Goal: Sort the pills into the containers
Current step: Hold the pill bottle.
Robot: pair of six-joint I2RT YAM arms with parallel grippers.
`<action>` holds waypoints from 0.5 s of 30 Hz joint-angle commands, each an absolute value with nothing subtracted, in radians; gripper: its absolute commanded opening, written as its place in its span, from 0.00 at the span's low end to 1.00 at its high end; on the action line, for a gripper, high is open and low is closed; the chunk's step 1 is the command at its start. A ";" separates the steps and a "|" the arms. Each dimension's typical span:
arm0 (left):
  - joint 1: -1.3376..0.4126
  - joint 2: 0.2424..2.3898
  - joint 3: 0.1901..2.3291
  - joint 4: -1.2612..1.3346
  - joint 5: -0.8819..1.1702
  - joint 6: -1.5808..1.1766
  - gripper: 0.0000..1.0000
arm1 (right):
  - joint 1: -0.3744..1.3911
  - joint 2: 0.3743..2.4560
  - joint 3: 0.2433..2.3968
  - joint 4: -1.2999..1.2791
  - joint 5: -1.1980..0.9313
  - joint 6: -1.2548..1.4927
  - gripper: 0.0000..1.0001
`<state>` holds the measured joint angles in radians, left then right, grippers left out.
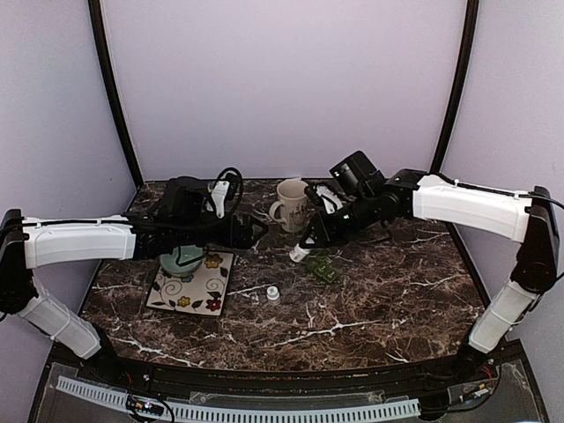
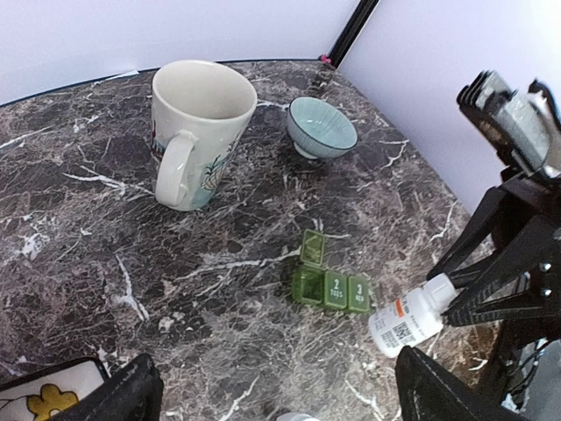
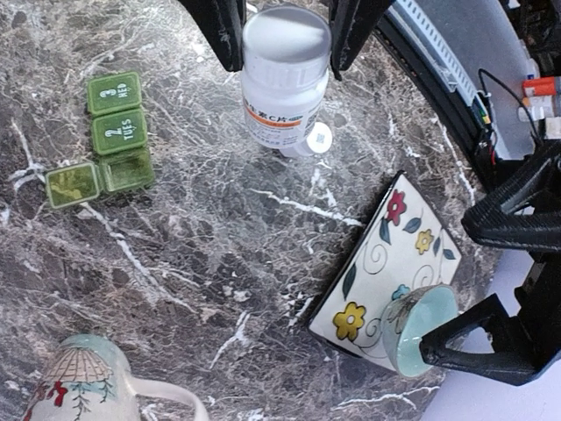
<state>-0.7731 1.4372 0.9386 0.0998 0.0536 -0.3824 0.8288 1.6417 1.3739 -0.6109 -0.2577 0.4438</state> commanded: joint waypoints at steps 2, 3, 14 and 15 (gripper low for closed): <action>-0.723 1.364 0.864 0.279 0.288 -0.529 0.95 | 0.802 1.585 1.277 -0.368 -0.460 0.556 0.00; -0.716 1.362 0.856 0.304 0.321 -0.551 0.95 | 0.799 1.566 1.261 -0.332 -0.485 0.572 0.00; -0.706 1.385 0.852 0.430 0.524 -0.659 0.95 | 0.779 1.515 1.161 -0.068 -0.636 0.708 0.00; -0.705 1.390 0.851 0.440 0.543 -0.671 0.95 | 0.778 1.512 1.160 -0.041 -0.644 0.721 0.00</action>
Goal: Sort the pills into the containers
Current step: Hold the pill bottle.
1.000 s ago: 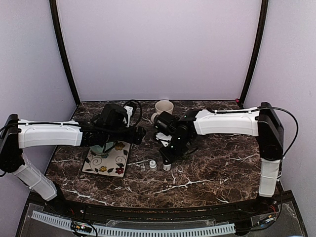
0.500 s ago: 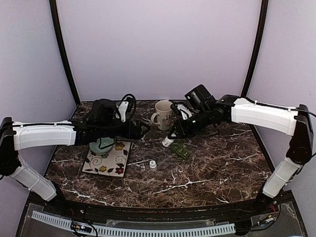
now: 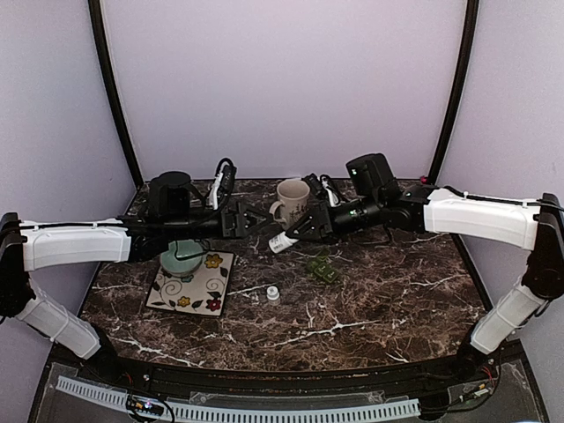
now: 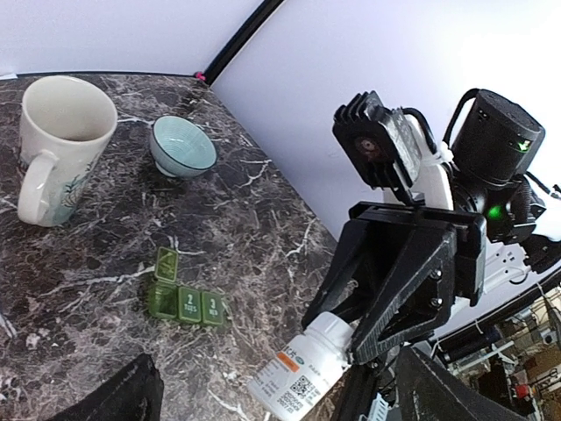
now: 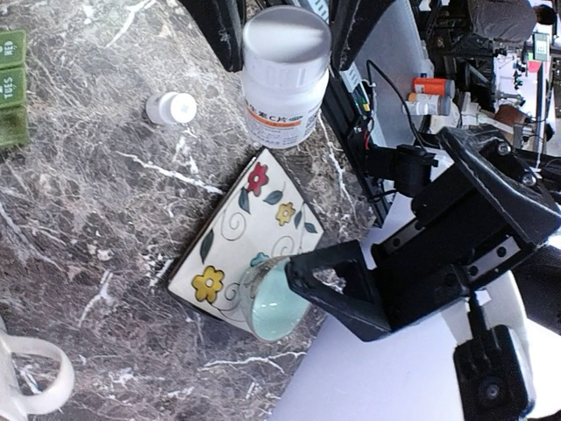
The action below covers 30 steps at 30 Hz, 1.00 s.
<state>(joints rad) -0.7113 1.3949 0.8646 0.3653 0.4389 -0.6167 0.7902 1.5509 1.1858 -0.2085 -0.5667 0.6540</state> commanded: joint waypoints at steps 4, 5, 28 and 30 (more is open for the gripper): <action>-0.702 1.410 0.844 0.494 0.609 -0.721 0.93 | 0.770 1.505 1.106 0.055 -0.671 0.782 0.00; -0.701 1.414 0.842 0.502 0.616 -0.729 0.93 | 0.767 1.504 1.099 0.075 -0.680 0.797 0.00; -0.688 1.456 0.751 0.733 0.719 -0.876 0.73 | 0.753 1.542 1.034 0.354 -0.767 0.985 0.00; -0.688 1.461 0.746 0.760 0.728 -0.891 0.71 | 0.753 1.547 1.028 0.371 -0.770 0.997 0.00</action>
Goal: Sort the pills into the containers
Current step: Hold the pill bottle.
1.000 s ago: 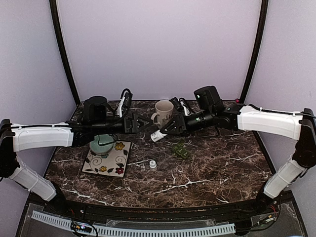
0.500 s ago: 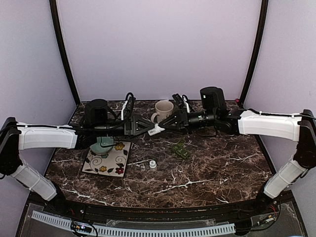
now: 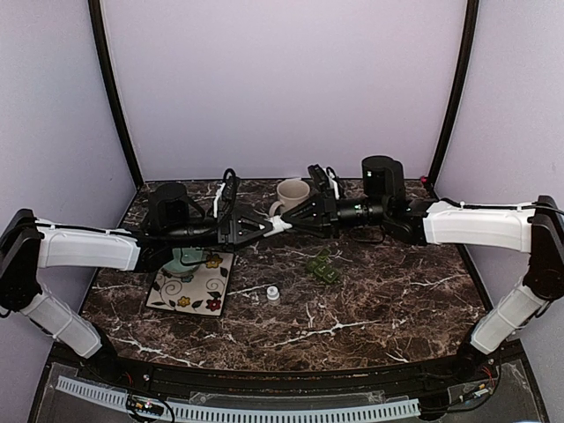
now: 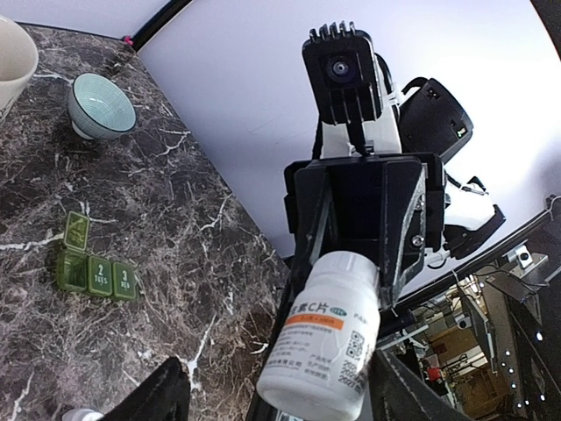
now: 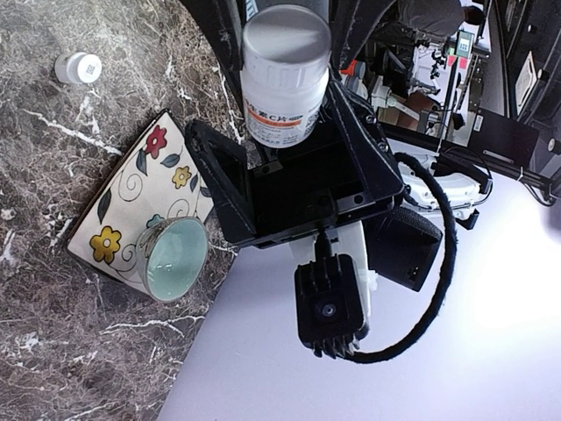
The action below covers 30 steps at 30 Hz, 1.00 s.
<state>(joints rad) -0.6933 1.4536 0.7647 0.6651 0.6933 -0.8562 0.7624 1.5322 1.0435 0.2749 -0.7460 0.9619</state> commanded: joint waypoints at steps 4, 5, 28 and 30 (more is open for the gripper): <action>-0.687 1.468 0.740 0.795 0.733 -0.909 0.67 | 0.753 1.559 1.016 0.404 -0.772 1.021 0.00; -0.687 1.469 0.738 0.804 0.733 -0.912 0.65 | 0.753 1.561 1.015 0.407 -0.772 1.023 0.00; -0.688 1.541 0.771 0.953 0.859 -0.984 0.19 | 0.745 1.604 1.006 0.471 -0.806 1.043 0.00; -0.687 1.548 0.784 0.973 0.880 -1.000 0.16 | 0.743 1.613 1.015 0.442 -0.819 1.007 0.00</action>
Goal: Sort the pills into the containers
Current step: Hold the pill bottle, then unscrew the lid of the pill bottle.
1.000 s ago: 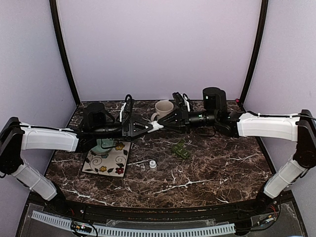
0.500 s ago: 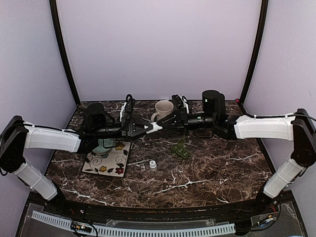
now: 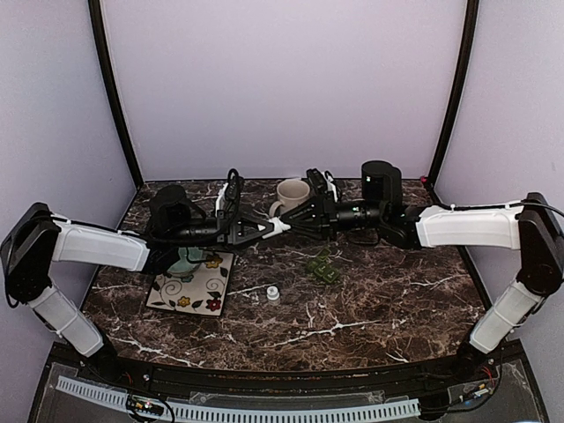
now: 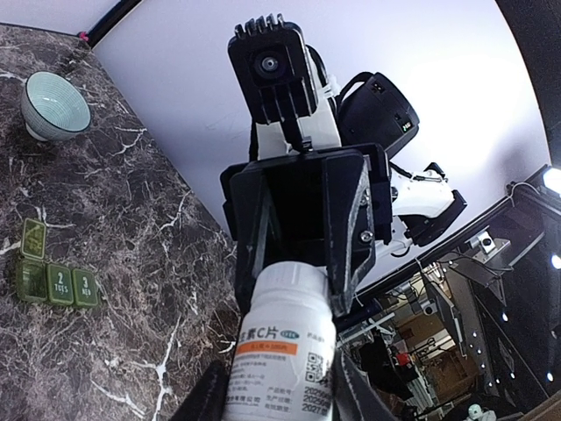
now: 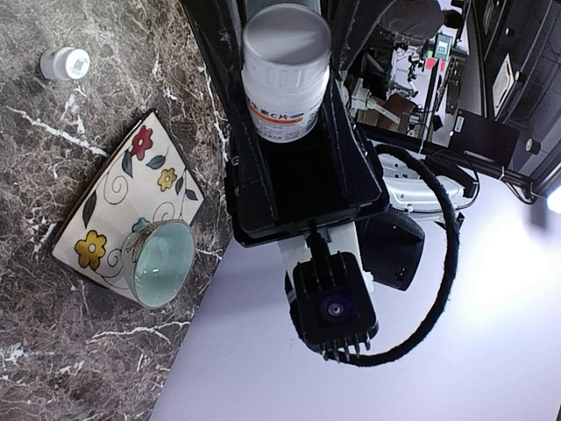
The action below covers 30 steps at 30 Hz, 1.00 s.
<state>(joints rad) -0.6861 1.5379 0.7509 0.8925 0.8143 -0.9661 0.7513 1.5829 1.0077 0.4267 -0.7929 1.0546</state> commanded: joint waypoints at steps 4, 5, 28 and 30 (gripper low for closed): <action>-0.687 1.554 0.819 0.983 0.933 -1.020 0.08 | 0.739 1.614 1.028 0.408 -0.858 0.914 0.00; -0.688 1.553 0.831 0.983 0.948 -1.026 0.07 | 0.738 1.614 1.036 0.387 -0.865 0.884 0.00; -0.687 1.636 1.055 1.335 1.183 -1.493 0.00 | 0.741 1.473 1.174 -0.097 -0.757 0.037 0.00; -0.687 1.642 1.073 1.362 1.196 -1.528 0.00 | 0.743 1.451 1.162 -0.096 -0.729 0.000 0.00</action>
